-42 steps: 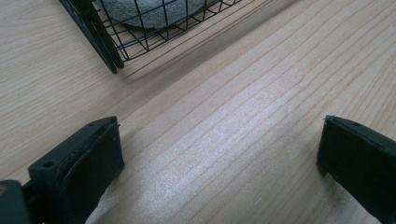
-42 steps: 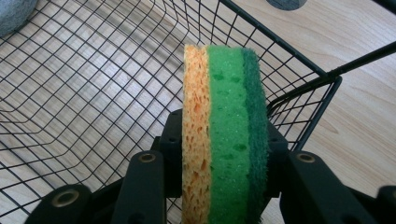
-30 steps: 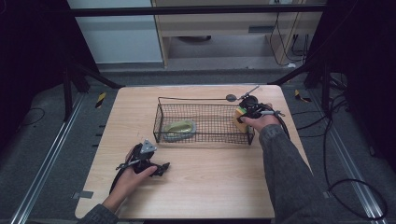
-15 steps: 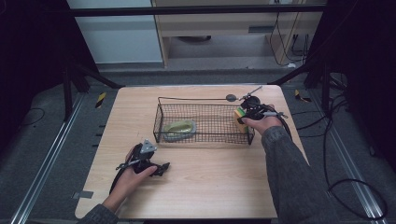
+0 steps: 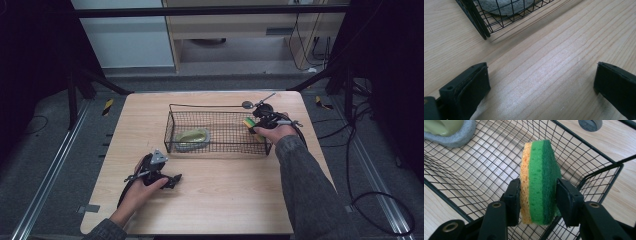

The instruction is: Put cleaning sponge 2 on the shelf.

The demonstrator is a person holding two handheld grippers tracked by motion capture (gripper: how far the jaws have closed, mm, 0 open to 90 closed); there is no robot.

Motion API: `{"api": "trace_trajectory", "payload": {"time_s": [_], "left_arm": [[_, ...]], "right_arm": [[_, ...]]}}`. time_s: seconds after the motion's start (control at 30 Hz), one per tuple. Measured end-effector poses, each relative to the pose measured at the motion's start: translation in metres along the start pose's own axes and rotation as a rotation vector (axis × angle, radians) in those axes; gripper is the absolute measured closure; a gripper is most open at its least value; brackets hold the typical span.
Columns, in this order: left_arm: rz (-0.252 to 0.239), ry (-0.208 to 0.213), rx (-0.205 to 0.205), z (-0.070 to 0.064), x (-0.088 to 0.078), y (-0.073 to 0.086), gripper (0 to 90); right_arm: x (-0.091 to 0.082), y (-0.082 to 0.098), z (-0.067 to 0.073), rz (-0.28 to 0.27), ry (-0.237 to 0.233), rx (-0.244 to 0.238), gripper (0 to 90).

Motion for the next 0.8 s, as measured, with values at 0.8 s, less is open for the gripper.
{"api": "trace_trajectory", "payload": {"time_s": [0.8], "left_arm": [[0.004,0.001,0.004,0.000,0.000,0.000,0.0]], "right_arm": [[-0.022,-0.004,0.007,-0.068,-0.018,0.022,35.2]]}}
Point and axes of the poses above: each handheld gripper's, and its own axes: x roughly forward along the jaws, y roughly out of its underside, z roughly to its left, the point moved 5 cm from there along x, roughly forward along the jaws, and after that the axes turned 5 degrees about -z, right-handed, at the moved point
